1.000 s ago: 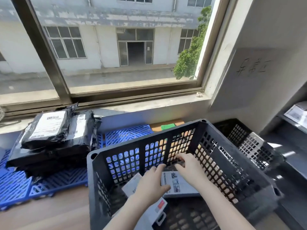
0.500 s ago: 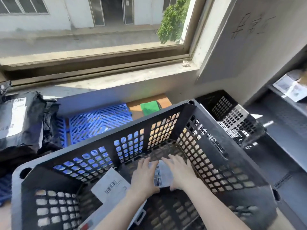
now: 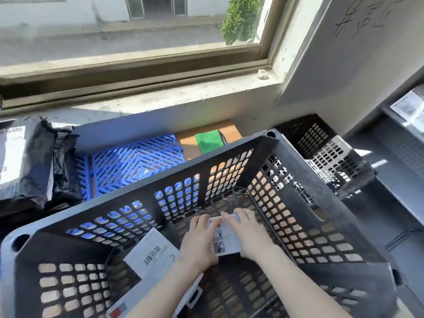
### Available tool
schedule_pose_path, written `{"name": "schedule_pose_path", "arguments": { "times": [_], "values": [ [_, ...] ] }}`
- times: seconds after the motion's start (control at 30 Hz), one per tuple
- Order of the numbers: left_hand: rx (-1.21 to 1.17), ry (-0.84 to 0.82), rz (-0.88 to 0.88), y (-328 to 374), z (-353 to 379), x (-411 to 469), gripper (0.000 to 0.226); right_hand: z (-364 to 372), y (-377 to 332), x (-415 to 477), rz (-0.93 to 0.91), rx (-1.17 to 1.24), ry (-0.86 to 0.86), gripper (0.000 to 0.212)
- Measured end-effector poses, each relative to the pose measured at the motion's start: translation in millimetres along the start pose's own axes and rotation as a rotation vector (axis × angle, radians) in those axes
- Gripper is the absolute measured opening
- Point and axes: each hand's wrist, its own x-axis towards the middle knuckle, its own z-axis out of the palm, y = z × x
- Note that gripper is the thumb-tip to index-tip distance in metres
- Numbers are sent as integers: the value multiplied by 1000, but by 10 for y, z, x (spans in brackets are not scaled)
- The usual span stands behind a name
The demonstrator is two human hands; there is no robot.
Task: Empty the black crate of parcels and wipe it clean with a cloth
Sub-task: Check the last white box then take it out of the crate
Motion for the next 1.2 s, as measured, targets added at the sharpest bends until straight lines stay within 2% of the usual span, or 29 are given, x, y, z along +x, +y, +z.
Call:
{"name": "schedule_pose_path", "arguments": {
  "times": [0.33,0.5,0.63,0.83,0.93,1.0,1.13,1.2],
  "values": [
    [43,163,130,294,-733,-395,90,-688,-39,-601,-64,-78,156,114],
    [72,312,201,510,-1172,-639,83,-1072,-5,-992,-134,-98,355,104],
    [65,507,196,611,-1503,-869,83,-1369,-61,-1215,-201,-6,540,94],
    [-29,766,79,503,-1976,-1276,84,-1776,-454,-1424,-334,281,852,90],
    [-97,855,-8,371,-2166,-1428,83,-1821,-742,-1388,-359,538,929,91],
    [-128,892,-67,277,-2252,-1500,81,-1833,-962,-1371,-364,736,888,89],
    [-134,908,-181,84,-2359,-1540,79,-1869,-1426,-1208,-362,1185,657,90],
    [-146,912,-231,-54,-2403,-1518,80,-1893,-1627,-1047,-345,1394,597,91]
  ]
}}
